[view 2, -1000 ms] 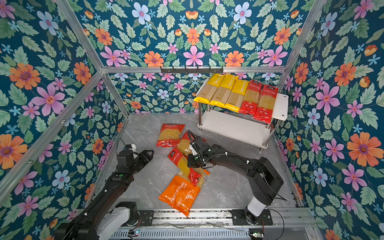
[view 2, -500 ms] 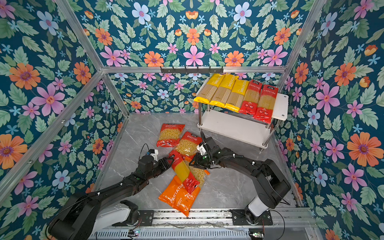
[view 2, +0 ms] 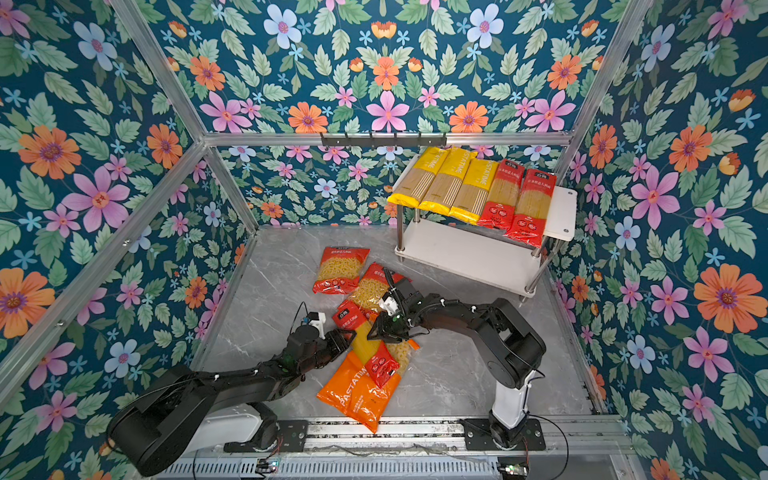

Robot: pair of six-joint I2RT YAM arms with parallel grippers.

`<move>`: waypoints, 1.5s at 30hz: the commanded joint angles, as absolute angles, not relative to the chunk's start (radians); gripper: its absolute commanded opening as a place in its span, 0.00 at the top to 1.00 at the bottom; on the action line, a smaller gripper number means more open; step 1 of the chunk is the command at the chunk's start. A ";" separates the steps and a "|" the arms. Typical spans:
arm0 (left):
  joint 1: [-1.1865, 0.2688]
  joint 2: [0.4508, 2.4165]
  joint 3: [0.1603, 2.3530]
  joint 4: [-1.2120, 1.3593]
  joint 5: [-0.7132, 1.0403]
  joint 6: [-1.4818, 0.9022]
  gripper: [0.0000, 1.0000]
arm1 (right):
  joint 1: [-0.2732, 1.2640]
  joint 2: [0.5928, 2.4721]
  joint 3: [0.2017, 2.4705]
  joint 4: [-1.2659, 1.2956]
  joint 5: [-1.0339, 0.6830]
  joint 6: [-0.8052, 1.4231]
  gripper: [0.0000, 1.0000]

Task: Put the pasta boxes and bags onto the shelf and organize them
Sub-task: 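Lift the red spaghetti bag upright with both grippers holding it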

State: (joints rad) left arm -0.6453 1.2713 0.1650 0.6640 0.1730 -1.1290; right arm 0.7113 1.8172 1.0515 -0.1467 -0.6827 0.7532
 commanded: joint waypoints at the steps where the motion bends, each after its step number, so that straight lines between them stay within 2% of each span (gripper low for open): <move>1: -0.652 1.292 0.155 0.758 0.167 -1.168 0.54 | 0.722 1.829 1.037 -0.071 -0.746 0.791 0.66; 8: -0.655 1.268 0.174 0.736 0.158 -1.154 0.64 | 0.721 1.834 0.986 0.052 -0.781 0.845 0.81; 12: -0.655 1.236 0.186 0.690 0.151 -1.140 0.64 | 0.721 1.801 0.946 0.144 -0.790 0.880 0.88; 16: -0.652 1.183 0.219 0.610 0.135 -1.112 0.63 | 0.718 1.764 0.918 0.193 -0.779 0.890 0.91; 22: -0.594 1.027 0.311 0.378 0.120 -1.006 0.56 | 0.698 1.675 0.873 0.274 -0.776 0.914 0.94; 28: -0.469 0.937 0.359 0.347 0.221 -0.968 0.50 | 0.693 1.556 0.843 0.306 -0.677 0.853 1.00; 33: -0.430 0.938 0.395 0.432 0.312 -0.950 0.39 | 0.684 1.482 0.822 0.372 -0.630 0.831 1.00; 39: -0.434 1.000 0.405 0.693 0.456 -0.999 0.28 | 0.681 1.359 0.824 0.403 -0.583 0.769 1.00; 45: -0.462 1.068 0.448 0.863 0.533 -1.016 0.21 | 0.676 1.276 0.847 0.413 -0.576 0.747 1.00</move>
